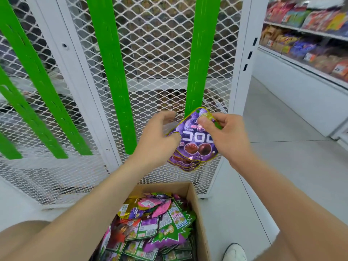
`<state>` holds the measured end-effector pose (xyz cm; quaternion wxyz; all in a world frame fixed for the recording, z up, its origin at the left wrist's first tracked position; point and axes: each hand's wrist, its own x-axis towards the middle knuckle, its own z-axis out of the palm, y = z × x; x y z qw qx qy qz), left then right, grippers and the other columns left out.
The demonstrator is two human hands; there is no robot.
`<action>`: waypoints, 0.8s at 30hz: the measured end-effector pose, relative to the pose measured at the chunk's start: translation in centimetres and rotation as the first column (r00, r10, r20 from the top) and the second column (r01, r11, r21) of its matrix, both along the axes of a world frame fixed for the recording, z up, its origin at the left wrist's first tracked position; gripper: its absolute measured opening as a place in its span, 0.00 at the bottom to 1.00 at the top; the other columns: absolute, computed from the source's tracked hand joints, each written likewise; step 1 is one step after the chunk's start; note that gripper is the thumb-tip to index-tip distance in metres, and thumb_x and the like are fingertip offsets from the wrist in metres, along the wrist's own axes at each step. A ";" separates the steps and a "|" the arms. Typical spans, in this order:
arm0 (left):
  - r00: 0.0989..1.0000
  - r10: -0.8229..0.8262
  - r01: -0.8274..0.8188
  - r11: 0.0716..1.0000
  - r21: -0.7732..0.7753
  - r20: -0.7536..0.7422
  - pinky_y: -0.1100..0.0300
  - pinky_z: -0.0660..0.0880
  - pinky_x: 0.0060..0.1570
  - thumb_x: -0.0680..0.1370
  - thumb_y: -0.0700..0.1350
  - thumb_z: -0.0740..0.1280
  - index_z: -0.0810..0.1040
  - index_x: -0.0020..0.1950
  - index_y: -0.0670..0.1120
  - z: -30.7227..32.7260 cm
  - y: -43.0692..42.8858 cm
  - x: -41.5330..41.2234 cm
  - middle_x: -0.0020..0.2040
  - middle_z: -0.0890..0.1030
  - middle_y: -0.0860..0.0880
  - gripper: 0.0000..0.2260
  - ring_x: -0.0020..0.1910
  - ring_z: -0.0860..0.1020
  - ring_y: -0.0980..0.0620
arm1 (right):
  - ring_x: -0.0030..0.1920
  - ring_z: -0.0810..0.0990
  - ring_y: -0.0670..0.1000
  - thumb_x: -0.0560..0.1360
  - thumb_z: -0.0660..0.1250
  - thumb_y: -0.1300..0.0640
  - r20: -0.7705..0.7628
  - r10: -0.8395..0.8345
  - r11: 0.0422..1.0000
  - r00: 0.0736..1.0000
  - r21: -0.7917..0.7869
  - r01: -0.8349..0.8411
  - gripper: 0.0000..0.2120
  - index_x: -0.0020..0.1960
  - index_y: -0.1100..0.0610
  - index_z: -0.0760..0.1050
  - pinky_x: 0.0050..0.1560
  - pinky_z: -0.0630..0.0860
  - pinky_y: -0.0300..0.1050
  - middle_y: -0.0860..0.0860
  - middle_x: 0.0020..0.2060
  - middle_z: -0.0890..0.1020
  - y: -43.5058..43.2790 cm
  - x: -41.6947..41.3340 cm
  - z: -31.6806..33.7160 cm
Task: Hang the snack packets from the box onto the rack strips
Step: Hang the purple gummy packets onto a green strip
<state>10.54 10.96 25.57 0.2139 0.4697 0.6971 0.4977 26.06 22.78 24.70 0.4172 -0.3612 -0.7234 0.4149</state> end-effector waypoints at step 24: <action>0.896 -0.171 0.153 0.985 0.076 0.410 0.67 0.75 0.32 0.83 0.44 0.71 0.85 0.48 0.41 3.2 3.2 -0.3 0.36 0.84 0.48 0.08 0.30 0.80 0.56 | 0.30 0.63 0.48 0.82 0.67 0.47 0.052 -0.178 0.957 0.983 0.240 0.160 0.23 0.33 0.59 0.70 0.32 0.63 0.50 0.50 0.24 0.67 -1.6 -1.1 1.0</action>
